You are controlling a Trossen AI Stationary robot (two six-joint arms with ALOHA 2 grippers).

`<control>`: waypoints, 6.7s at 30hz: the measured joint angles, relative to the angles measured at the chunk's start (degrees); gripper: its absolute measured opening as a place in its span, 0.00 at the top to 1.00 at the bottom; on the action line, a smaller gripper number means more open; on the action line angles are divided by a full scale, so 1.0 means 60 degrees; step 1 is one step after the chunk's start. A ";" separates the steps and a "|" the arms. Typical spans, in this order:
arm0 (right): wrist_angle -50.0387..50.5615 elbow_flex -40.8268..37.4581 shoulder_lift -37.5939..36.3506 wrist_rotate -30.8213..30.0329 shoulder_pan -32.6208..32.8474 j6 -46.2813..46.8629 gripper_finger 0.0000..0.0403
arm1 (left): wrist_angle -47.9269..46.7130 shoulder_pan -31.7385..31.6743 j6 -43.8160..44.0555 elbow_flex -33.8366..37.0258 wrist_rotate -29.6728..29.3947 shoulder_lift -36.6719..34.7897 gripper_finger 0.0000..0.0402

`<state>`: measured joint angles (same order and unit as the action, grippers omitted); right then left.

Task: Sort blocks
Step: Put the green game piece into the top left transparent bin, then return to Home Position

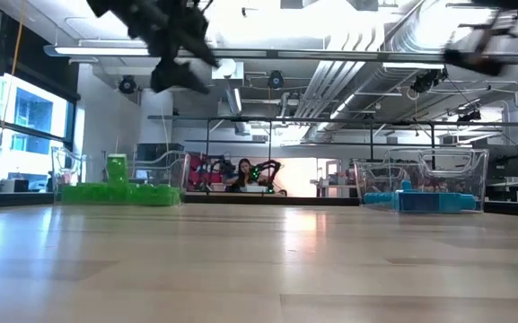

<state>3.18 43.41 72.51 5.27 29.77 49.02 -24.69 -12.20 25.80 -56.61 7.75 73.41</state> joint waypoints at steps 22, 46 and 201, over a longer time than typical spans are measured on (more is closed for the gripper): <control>0.4392 0.4206 0.5835 0.1722 0.1207 -0.5804 1.00 | 0.1256 0.2374 0.0876 0.0002 -0.0907 0.1399 0.41; 0.4063 0.5039 0.6157 -0.2593 -0.2806 -0.8387 1.00 | -0.0798 0.2606 -0.0152 0.0009 -0.1892 -0.0675 0.41; 0.0545 -0.1984 -0.3782 -0.3963 -0.0961 0.0038 1.00 | 0.7807 0.1761 0.1686 0.9320 -0.2805 -1.0115 0.97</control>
<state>6.45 31.51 49.81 -18.51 24.00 49.25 22.15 -1.63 35.91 -0.69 -9.08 12.71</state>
